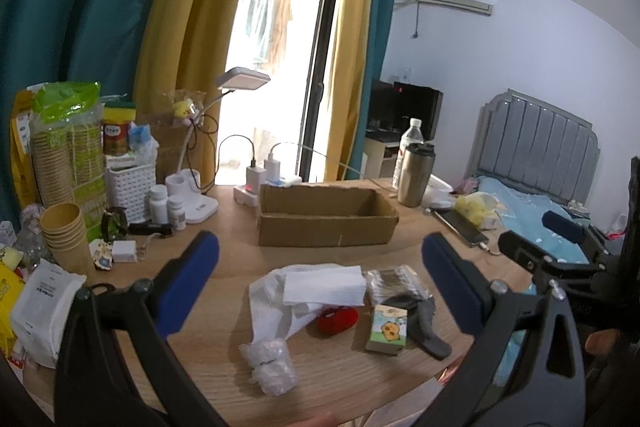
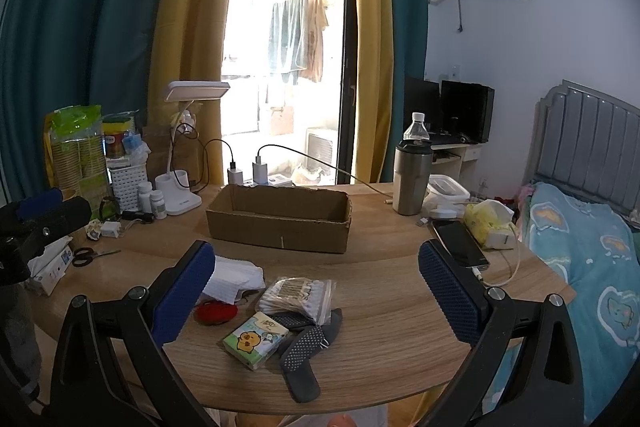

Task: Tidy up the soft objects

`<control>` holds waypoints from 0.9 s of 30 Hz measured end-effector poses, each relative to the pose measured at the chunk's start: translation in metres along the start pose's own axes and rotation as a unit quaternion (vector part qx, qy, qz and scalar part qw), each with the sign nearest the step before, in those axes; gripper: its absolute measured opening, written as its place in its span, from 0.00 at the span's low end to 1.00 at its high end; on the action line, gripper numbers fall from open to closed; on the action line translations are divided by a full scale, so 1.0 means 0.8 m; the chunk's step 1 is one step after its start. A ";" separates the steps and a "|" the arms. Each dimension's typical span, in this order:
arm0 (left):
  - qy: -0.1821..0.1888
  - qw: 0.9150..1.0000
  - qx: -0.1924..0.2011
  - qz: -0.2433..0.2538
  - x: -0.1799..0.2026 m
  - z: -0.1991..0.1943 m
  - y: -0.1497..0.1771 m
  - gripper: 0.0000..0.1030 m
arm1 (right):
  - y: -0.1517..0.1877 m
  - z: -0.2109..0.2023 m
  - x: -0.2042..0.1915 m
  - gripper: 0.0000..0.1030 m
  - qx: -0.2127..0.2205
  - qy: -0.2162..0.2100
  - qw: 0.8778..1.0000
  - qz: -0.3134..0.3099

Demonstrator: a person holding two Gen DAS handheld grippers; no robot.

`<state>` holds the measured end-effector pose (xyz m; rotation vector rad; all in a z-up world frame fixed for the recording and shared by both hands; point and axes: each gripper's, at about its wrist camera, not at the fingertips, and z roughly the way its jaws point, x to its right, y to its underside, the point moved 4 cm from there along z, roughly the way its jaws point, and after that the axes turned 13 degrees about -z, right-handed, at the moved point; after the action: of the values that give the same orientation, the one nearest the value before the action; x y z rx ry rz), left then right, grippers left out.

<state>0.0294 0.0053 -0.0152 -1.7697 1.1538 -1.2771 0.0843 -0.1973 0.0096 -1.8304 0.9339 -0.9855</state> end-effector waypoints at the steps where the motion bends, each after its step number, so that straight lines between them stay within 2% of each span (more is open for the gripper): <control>1: 0.000 1.000 -0.001 0.000 0.000 0.000 0.000 0.99 | 0.000 0.000 0.000 1.00 0.000 0.000 1.000 0.001; 27: 0.017 1.000 -0.010 -0.014 0.000 -0.001 0.000 0.99 | 0.001 -0.001 0.002 1.00 0.000 -0.001 1.000 0.001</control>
<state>0.0289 0.0051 -0.0151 -1.7909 1.1683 -1.3213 0.0845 -0.1992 0.0097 -1.8305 0.9350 -0.9814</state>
